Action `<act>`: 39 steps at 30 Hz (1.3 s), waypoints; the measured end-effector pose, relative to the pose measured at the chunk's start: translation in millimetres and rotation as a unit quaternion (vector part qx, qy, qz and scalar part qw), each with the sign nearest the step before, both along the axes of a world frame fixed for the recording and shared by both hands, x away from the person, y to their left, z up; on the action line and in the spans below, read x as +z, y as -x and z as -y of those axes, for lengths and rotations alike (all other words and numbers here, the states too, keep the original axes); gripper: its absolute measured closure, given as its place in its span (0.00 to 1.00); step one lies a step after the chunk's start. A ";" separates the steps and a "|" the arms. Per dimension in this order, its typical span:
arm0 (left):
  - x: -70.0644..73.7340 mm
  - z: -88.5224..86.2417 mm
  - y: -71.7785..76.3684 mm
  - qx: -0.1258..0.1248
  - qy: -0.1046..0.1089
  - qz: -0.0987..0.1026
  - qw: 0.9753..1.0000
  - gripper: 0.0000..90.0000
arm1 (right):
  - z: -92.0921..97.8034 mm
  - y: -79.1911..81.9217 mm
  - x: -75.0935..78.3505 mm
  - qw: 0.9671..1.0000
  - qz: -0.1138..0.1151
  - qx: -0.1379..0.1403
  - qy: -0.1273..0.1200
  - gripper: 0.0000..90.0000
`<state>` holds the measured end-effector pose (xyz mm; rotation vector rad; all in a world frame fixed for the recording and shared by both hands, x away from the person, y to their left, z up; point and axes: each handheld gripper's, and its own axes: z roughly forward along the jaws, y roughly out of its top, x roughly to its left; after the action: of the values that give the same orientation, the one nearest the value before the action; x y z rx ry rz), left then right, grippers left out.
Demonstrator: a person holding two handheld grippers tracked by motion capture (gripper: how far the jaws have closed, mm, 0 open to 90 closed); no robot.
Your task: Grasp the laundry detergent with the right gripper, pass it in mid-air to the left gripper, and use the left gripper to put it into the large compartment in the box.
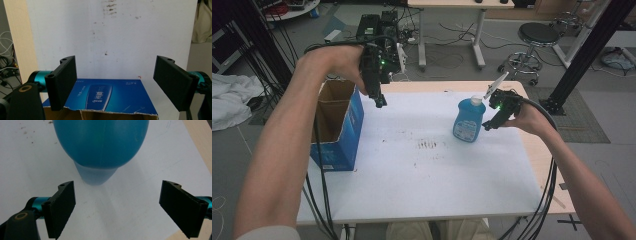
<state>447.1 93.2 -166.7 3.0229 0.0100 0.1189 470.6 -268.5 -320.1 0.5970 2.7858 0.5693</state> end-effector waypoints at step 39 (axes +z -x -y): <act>-12.0 -5.0 0.0 0.002 0.006 -0.005 1.000 0.21 | -16.3 2.1 -43.5 0.984 0.020 -0.033 -0.175 0.20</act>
<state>447.1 98.2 -178.8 3.0110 0.0188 0.1047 468.4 -252.2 -363.6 0.7325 2.6330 1.0547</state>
